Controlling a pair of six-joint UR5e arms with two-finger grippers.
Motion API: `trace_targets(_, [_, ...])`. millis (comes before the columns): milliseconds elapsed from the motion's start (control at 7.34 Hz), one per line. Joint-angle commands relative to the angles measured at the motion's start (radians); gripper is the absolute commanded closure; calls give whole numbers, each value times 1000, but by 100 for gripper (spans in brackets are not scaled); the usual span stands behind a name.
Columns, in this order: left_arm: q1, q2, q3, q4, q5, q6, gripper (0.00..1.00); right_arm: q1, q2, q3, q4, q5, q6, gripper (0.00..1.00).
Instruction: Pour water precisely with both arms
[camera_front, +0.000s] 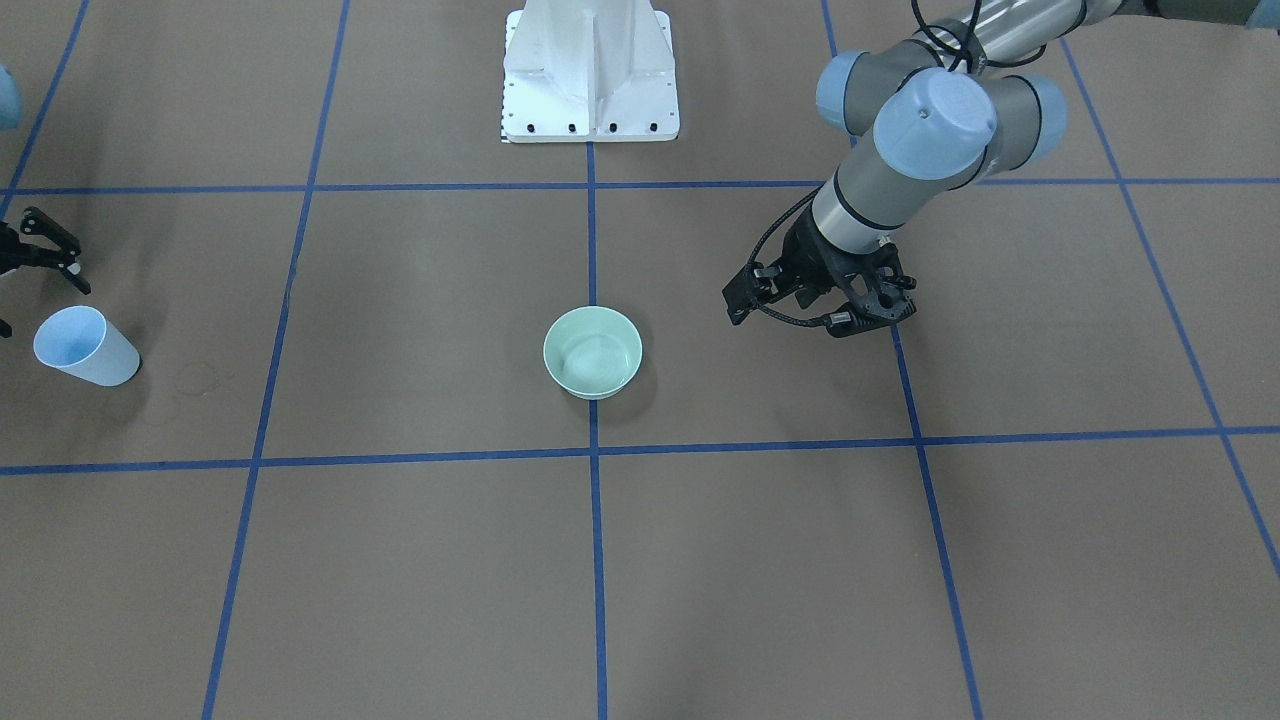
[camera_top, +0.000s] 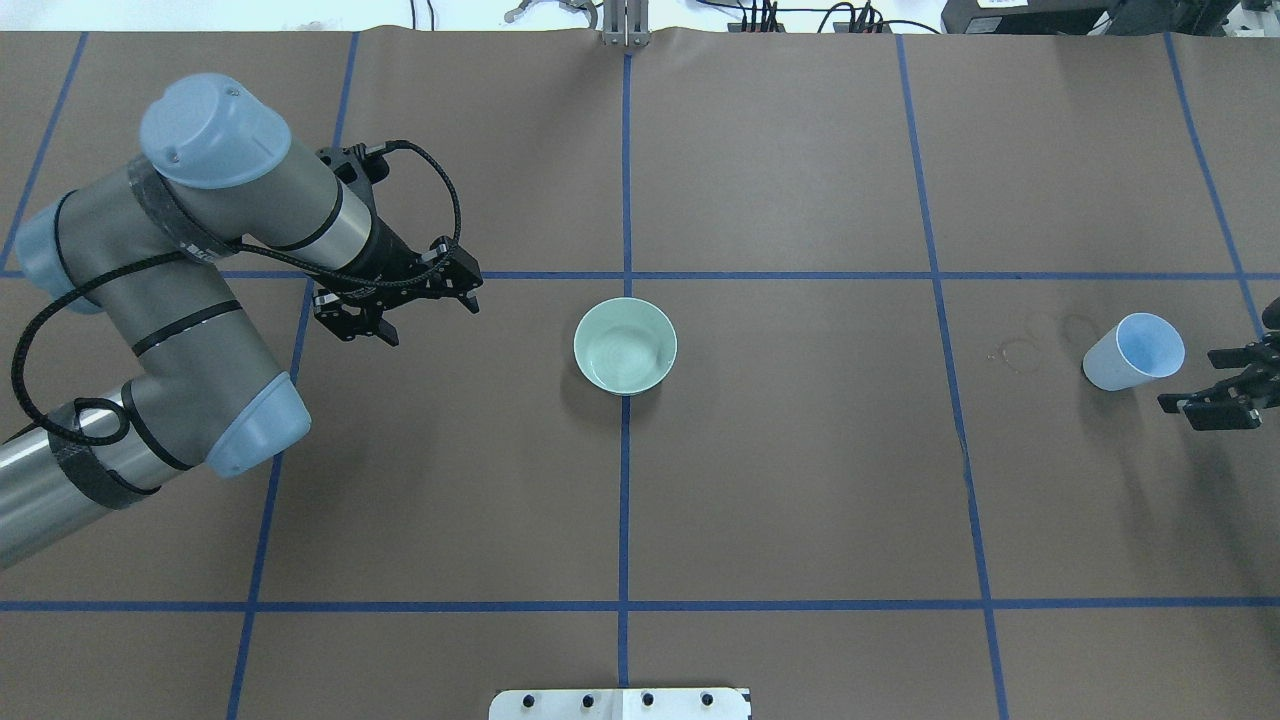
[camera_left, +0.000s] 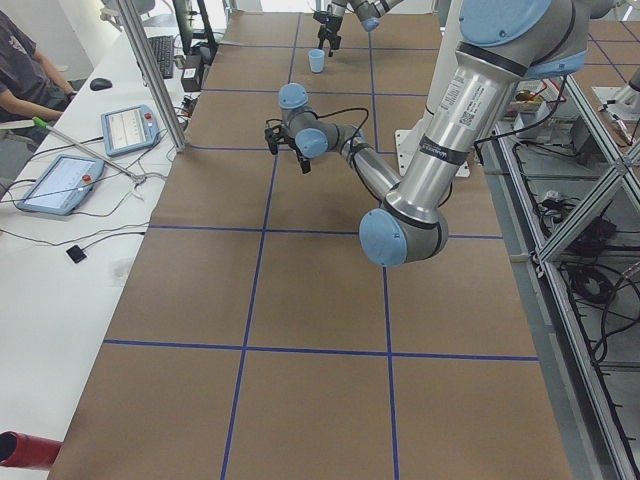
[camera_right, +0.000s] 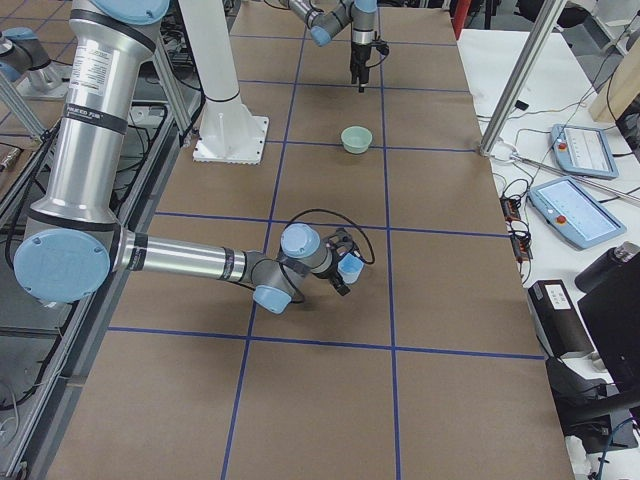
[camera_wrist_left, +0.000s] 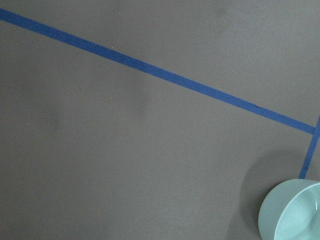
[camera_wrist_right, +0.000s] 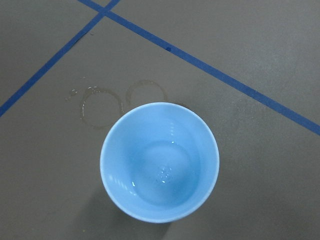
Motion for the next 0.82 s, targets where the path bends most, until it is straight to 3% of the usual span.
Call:
trace_targets(0, [-2,0,0,0,0,0,0,-27,21,-18,2,-23,30,2])
trace_targets(681, [-11,0,-9,0,-2,0,0,-44,54,-61,93,-48,93,4])
